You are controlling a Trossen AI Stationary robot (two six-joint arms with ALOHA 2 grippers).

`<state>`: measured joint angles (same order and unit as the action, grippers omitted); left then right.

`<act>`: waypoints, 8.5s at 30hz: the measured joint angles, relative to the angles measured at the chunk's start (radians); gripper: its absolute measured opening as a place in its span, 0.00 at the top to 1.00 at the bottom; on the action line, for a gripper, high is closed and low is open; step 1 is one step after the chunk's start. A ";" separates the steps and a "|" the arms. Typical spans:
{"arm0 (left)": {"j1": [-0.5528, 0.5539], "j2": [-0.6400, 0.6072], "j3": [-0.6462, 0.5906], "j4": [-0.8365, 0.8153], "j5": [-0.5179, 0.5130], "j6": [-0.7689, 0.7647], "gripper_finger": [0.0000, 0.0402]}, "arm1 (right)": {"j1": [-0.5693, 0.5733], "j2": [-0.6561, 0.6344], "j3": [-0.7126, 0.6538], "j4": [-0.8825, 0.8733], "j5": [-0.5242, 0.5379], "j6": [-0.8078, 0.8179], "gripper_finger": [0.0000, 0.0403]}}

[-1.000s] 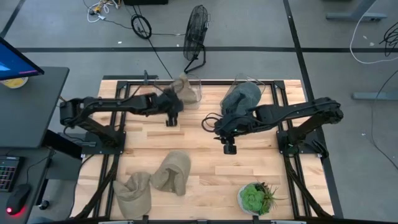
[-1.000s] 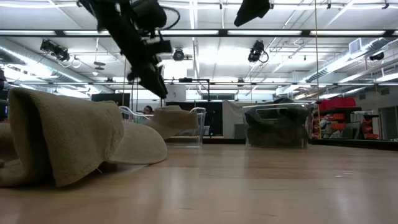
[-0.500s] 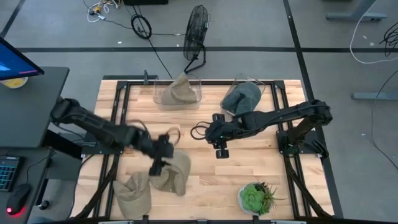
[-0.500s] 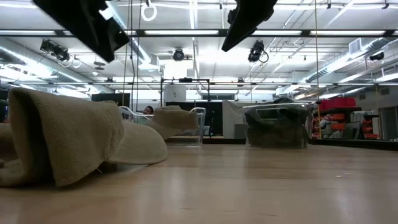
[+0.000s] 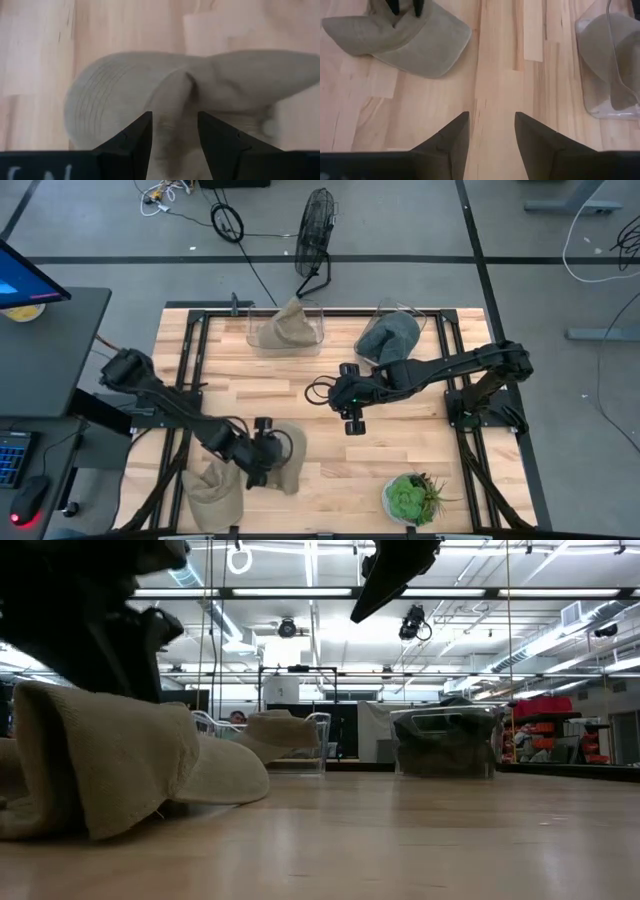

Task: Pick & Place hat
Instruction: Put the right brown cap into the left transparent bin, then put the brown cap into the left transparent bin, then return to Home Position

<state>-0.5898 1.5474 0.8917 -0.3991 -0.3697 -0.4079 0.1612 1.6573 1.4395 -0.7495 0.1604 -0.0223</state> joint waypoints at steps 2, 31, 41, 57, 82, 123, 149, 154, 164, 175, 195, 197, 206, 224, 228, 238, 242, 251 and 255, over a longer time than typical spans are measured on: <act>-0.001 0.040 0.000 0.009 -0.009 -0.006 0.60 | 0.000 0.000 0.000 0.001 0.000 0.000 0.60; 0.369 -0.116 0.277 -0.573 -0.735 -0.600 0.97 | 0.000 0.000 0.000 0.006 -0.003 0.005 0.60; 0.811 -0.095 0.235 -0.315 -0.549 -0.674 0.96 | 0.000 0.000 0.000 0.001 -0.003 0.014 0.60; 0.910 0.093 0.206 -0.100 -0.426 -0.715 0.96 | 0.000 0.000 0.000 -0.047 -0.003 0.014 0.60; 0.900 0.076 0.317 -0.253 -0.262 -0.185 0.66 | 0.001 0.000 0.000 -0.093 -0.003 0.094 0.60; -0.269 0.087 0.376 -0.760 0.393 -1.232 0.41 | 0.002 0.005 0.000 -0.038 -0.003 0.002 0.60; -0.383 0.279 0.379 -0.673 0.306 -1.054 0.88 | 0.003 0.006 0.000 0.052 -0.003 -0.061 0.60; -0.316 0.248 0.412 -0.739 0.200 -0.863 0.97 | 0.003 0.006 0.000 0.091 -0.021 -0.075 0.60; -0.198 0.245 0.453 -0.950 -0.204 0.081 0.99 | 0.005 0.006 0.000 0.117 -0.022 -0.048 0.60; 0.104 0.047 0.450 -1.115 -0.607 0.426 0.99 | 0.031 0.006 0.000 0.053 -0.023 -0.006 0.60; 0.909 -0.029 0.449 -0.231 -0.126 1.635 0.99 | 0.068 0.006 0.000 0.052 -0.019 0.040 0.60; 0.956 -0.017 0.442 -0.261 -0.056 1.636 0.99 | 0.068 0.006 0.000 0.050 -0.019 0.040 0.60; 1.047 -0.008 0.181 -0.014 0.091 1.830 1.00 | 0.068 0.006 0.000 0.049 -0.019 0.037 0.60; 1.067 -0.007 -0.004 0.156 0.170 1.351 0.87 | 0.067 0.006 0.000 0.052 -0.019 0.040 0.60; 1.040 -0.009 0.030 0.136 0.066 1.225 0.78 | 0.067 0.006 0.000 0.052 -0.019 0.040 0.60; 0.941 -0.016 0.201 -0.189 -0.007 0.975 0.54 | 0.067 0.006 0.000 0.030 -0.019 0.040 0.60; 0.904 -0.045 0.320 -0.405 -0.012 0.744 0.52 | 0.068 -0.008 0.000 0.023 -0.018 0.100 0.61; 0.860 -0.322 0.357 -0.474 0.020 0.587 0.51 | 0.075 -0.196 -0.004 -0.113 0.139 0.088 0.63; 0.844 -0.506 0.231 -0.416 0.137 0.545 0.51 | 0.066 -0.315 -0.126 -0.014 0.151 0.059 0.63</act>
<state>0.2539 1.0413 1.1230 -0.8149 -0.2332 0.1374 0.2274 1.3427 1.3130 -0.7631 0.3117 0.0368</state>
